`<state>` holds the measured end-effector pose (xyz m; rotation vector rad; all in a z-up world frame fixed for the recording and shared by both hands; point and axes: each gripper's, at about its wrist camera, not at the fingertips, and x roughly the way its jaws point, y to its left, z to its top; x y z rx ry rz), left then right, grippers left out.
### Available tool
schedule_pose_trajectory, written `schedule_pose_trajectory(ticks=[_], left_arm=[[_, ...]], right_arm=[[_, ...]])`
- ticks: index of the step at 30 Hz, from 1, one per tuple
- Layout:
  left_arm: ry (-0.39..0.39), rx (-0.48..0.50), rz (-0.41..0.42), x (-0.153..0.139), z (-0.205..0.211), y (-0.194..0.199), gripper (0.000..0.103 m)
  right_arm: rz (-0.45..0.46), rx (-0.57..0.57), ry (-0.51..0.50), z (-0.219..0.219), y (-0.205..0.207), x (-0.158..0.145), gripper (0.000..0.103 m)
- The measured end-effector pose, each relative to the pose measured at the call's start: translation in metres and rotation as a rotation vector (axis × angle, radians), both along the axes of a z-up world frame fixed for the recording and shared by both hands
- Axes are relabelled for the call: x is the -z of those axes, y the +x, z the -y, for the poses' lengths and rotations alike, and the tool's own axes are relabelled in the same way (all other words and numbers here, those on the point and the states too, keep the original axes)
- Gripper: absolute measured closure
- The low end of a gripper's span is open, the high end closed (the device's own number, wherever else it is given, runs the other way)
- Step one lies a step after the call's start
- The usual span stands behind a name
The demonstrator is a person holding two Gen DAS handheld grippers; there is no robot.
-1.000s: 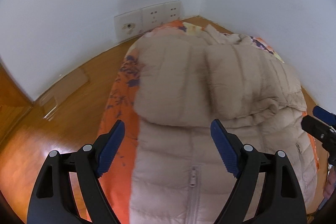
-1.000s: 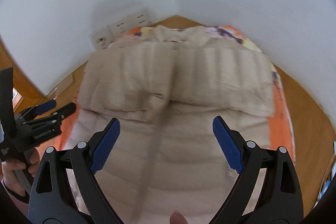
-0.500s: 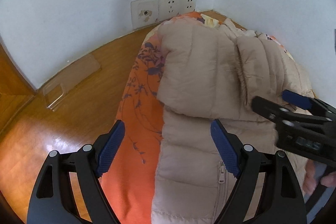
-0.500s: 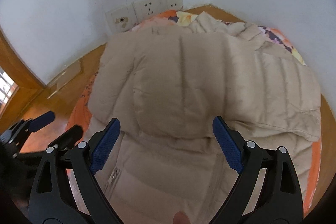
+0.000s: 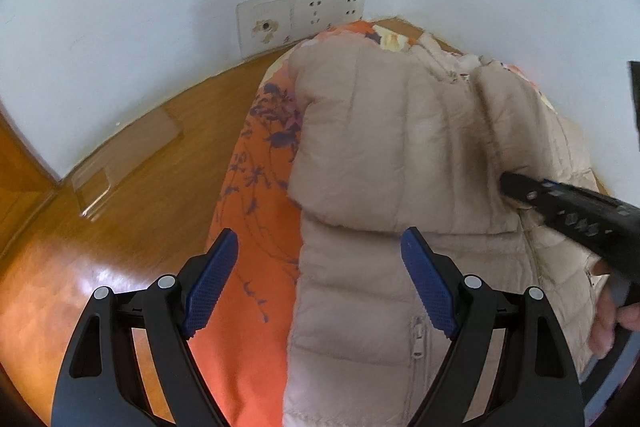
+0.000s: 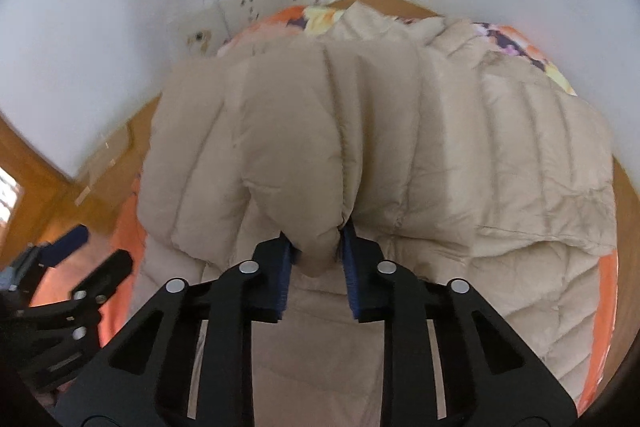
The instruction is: Fold large clothes
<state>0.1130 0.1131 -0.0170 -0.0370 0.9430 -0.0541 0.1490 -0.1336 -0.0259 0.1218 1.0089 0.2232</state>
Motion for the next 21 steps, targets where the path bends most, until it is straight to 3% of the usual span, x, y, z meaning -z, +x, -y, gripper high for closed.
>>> schedule_pose_trajectory(ticks=[6, 11, 15, 21], left_arm=[[0.004, 0.044, 0.031, -0.008, 0.016, 0.007, 0.022], [0.005, 0.081, 0.056, -0.009, 0.031, 0.017, 0.022], [-0.002, 0.115, 0.058, -0.003, 0.042, 0.028, 0.022], [0.014, 0.129, 0.019, 0.019, 0.055, 0.049, 0.022]], right_arm=[[0.086, 0.057, 0.039, 0.047, -0.013, -0.044, 0.084], [0.105, 0.135, 0.064, 0.097, -0.018, -0.058, 0.084], [0.088, 0.204, 0.076, 0.130, -0.012, -0.050, 0.084], [0.040, 0.310, 0.028, 0.168, -0.001, -0.011, 0.078]])
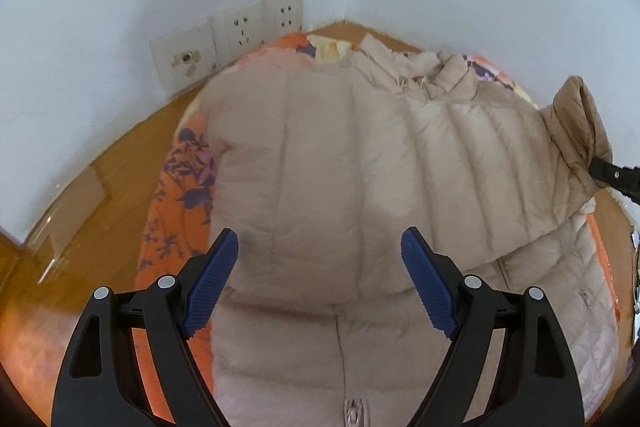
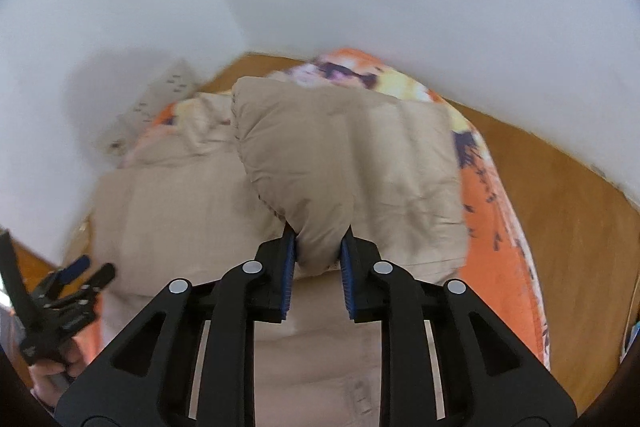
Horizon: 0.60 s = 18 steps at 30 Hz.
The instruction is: Fold large clothes
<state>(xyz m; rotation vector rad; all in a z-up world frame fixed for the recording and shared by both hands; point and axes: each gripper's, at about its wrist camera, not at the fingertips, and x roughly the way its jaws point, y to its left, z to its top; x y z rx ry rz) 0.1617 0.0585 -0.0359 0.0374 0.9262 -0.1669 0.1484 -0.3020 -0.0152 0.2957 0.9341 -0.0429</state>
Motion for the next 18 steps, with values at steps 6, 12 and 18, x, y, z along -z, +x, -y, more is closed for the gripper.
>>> schedule_pose_trajectory(ticks=[6, 12, 18], left_arm=[[0.020, -0.004, -0.020, 0.010, 0.005, 0.005, 0.022], [0.030, -0.001, -0.013, 0.009, 0.008, 0.007, 0.022], [0.037, -0.005, -0.023, 0.015, 0.010, 0.015, 0.022]], right_arm=[[0.003, 0.076, -0.037, 0.032, -0.013, 0.008, 0.068], [0.123, 0.050, -0.038, 0.031, -0.032, -0.022, 0.060], [0.049, -0.050, -0.023, 0.004, -0.003, 0.009, 0.060]])
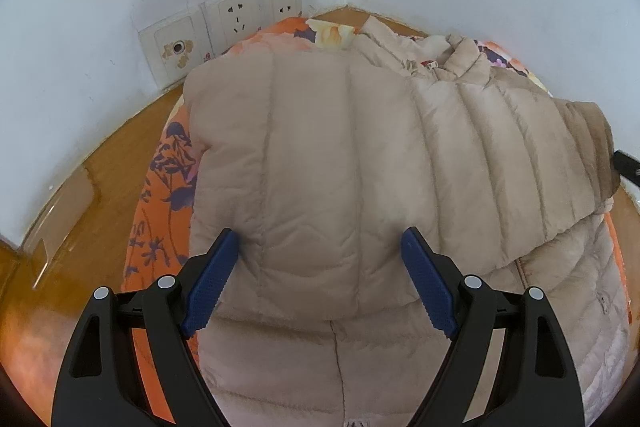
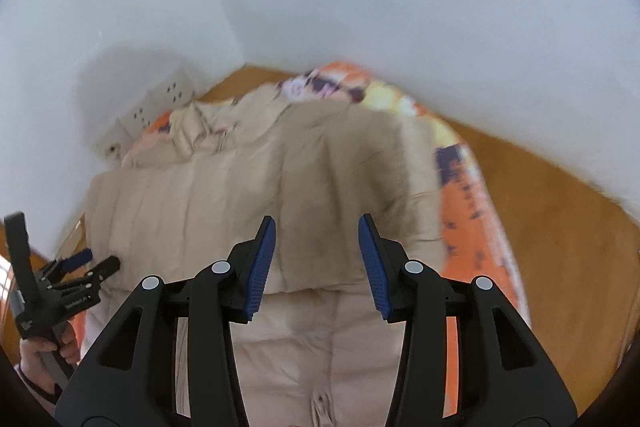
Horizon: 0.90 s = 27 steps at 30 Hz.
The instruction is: Fold large clothes
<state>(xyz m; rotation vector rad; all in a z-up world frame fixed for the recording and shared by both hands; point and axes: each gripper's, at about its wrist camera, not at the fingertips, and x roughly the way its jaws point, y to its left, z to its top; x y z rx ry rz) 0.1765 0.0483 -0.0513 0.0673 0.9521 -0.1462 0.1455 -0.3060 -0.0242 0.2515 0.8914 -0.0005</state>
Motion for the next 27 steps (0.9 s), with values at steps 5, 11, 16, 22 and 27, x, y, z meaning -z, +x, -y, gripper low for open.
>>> schedule_pose_trajectory(ticks=[5, 11, 16, 22, 27], left_arm=[[-0.006, 0.005, -0.003, 0.007, -0.003, 0.006, 0.022], [-0.008, 0.023, -0.007, 0.005, -0.007, 0.008, 0.022], [-0.043, 0.049, -0.022, -0.016, -0.022, -0.003, 0.022], [-0.025, 0.087, -0.035, -0.039, -0.037, -0.036, 0.022], [-0.016, 0.098, -0.048, -0.046, -0.050, -0.077, 0.022]], right_arm=[[-0.086, 0.059, -0.044, 0.014, 0.022, 0.039, 0.063], [-0.081, 0.070, -0.031, 0.018, 0.019, 0.033, 0.060], [-0.038, 0.089, -0.011, 0.018, -0.021, 0.009, 0.042], [-0.042, 0.063, -0.031, 0.014, -0.080, -0.008, 0.036], [-0.056, 0.037, -0.032, 0.010, -0.127, -0.011, 0.036]])
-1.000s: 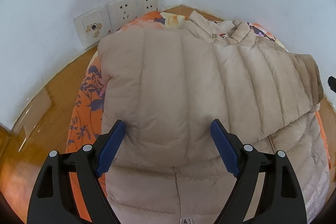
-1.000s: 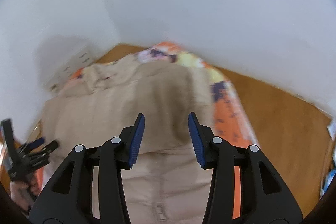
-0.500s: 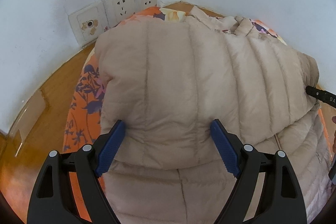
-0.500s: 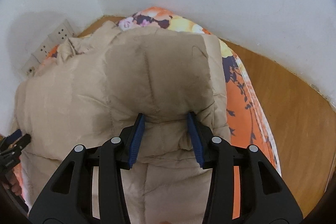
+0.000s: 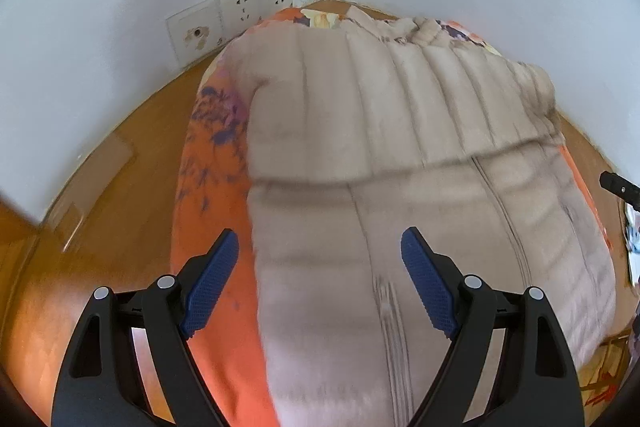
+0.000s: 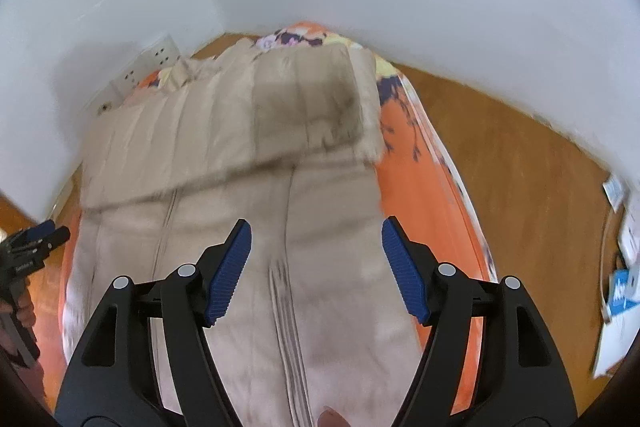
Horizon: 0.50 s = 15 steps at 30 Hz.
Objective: Fold large clothes
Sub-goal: 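Release the jacket and withdraw the right gripper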
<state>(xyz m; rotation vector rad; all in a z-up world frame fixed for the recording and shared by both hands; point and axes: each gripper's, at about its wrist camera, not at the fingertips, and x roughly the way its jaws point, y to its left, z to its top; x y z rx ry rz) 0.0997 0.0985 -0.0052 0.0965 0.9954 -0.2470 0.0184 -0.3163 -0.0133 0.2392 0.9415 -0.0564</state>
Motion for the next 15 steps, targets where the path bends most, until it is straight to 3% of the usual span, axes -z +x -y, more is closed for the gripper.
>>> schedule_pose_trajectory(ticks=[8, 15], left_arm=[[0.009, -0.058, -0.030, -0.002, -0.013, -0.061, 0.022], [0.015, -0.120, -0.085, 0.010, -0.025, -0.096, 0.022]], right_arm=[[-0.060, -0.054, -0.039, 0.001, -0.052, 0.017, 0.035], [-0.097, -0.085, -0.031, 0.002, -0.082, 0.030, 0.028]])
